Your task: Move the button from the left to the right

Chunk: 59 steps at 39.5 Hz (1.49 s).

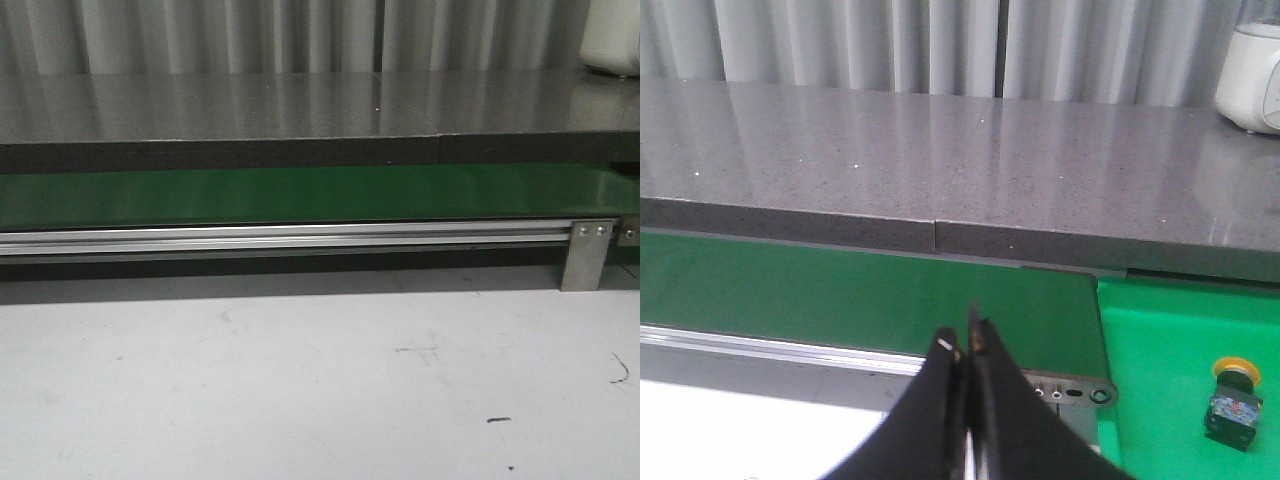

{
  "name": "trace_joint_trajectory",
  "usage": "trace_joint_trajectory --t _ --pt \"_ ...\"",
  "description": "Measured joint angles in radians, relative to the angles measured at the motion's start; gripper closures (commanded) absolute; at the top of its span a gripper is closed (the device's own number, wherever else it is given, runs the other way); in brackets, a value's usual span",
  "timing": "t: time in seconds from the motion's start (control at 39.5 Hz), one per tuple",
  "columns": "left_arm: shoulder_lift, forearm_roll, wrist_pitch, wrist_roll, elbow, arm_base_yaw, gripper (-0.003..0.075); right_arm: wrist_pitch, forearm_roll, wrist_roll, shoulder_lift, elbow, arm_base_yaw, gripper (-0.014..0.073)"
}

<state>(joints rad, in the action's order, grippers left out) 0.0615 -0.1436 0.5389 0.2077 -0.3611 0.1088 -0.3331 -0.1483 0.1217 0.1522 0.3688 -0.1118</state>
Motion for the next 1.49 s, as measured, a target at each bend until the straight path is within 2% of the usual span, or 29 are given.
trace_joint_trajectory --t 0.53,0.71,0.84,1.06,1.49 --pt "0.0 0.0 -0.009 0.0 0.005 0.0 0.0741 0.0 0.0 0.0 0.0 0.0 0.0 0.0664" --pt "-0.01 0.026 -0.142 -0.095 0.101 -0.017 0.0741 0.0 0.0 0.0 0.0 0.0 0.0 0.0664" --pt "-0.057 0.092 -0.201 -0.199 0.201 -0.084 0.0741 0.0 0.0 0.0 0.0 0.0 0.0 0.0664" --pt "-0.066 0.112 -0.305 -0.229 0.365 -0.125 0.0741 0.001 0.0 0.0 -0.002 0.0 0.0 0.0664" --pt "-0.066 0.119 -0.372 -0.233 0.37 -0.125 0.0741 0.001 0.0 0.0 -0.002 0.0 0.0 0.0664"
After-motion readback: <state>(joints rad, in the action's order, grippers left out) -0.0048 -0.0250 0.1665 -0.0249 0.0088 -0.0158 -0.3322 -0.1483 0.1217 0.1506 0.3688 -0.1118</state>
